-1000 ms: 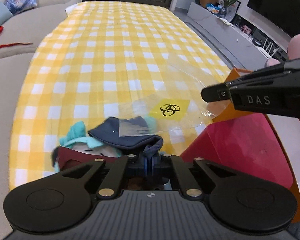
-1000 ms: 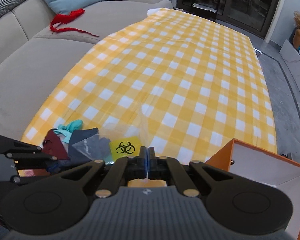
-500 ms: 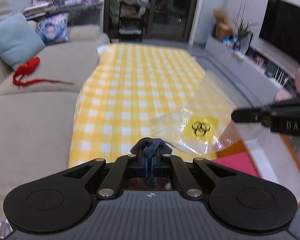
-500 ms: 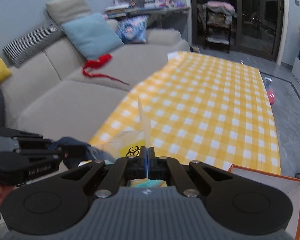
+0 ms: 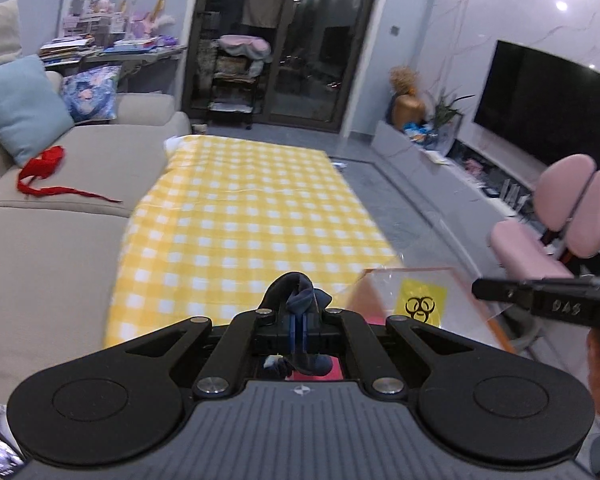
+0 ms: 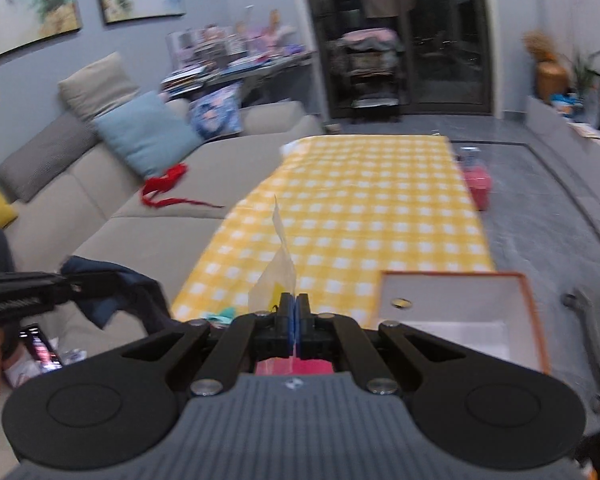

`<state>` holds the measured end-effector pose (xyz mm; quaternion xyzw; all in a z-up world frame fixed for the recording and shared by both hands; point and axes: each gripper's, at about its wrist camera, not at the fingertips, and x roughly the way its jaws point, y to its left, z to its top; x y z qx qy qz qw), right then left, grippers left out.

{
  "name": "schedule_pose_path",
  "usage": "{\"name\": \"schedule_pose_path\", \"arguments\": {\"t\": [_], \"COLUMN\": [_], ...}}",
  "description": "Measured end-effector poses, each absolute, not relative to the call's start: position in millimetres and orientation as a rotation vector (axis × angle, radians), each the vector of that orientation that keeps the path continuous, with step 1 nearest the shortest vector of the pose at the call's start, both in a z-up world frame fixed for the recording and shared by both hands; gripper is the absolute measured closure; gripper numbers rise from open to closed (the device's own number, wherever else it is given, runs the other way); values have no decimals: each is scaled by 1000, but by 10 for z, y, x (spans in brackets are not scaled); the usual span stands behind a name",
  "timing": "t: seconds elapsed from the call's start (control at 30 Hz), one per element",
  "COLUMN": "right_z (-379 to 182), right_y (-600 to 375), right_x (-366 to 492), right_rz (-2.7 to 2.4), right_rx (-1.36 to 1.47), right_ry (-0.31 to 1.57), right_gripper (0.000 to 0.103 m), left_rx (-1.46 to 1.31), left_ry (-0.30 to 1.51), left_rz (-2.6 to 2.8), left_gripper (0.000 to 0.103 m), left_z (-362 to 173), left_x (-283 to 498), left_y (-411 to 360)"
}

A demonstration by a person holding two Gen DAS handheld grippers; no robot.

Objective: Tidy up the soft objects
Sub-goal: 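Carry the bag over the white box and open both tools to drop it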

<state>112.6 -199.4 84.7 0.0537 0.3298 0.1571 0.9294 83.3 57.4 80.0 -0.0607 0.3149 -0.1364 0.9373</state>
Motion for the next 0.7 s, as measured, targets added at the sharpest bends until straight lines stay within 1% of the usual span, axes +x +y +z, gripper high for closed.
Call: {"name": "schedule_pose_path", "arguments": {"t": [0.23,0.4,0.53,0.7], "right_z": [766,642,476,192], "right_y": [-2542,-2792,-2955,-3091], "right_x": [762,701,737,876], "right_rz": [191,119,62,35], "right_rx": [145,162,155,156], "right_ry": [683,711,747,823], "right_gripper": [103,103,103,103], "left_rx": [-114,-98,-94,-64], "left_ry": [624,634,666,753], "left_rz": [-432,-547,-618,-654], "left_gripper": [100,100,100,100], "left_z": [821,752,611,295], "left_x": [702,771,884,1104], "left_y": [61,-376,-683,-1071]}}
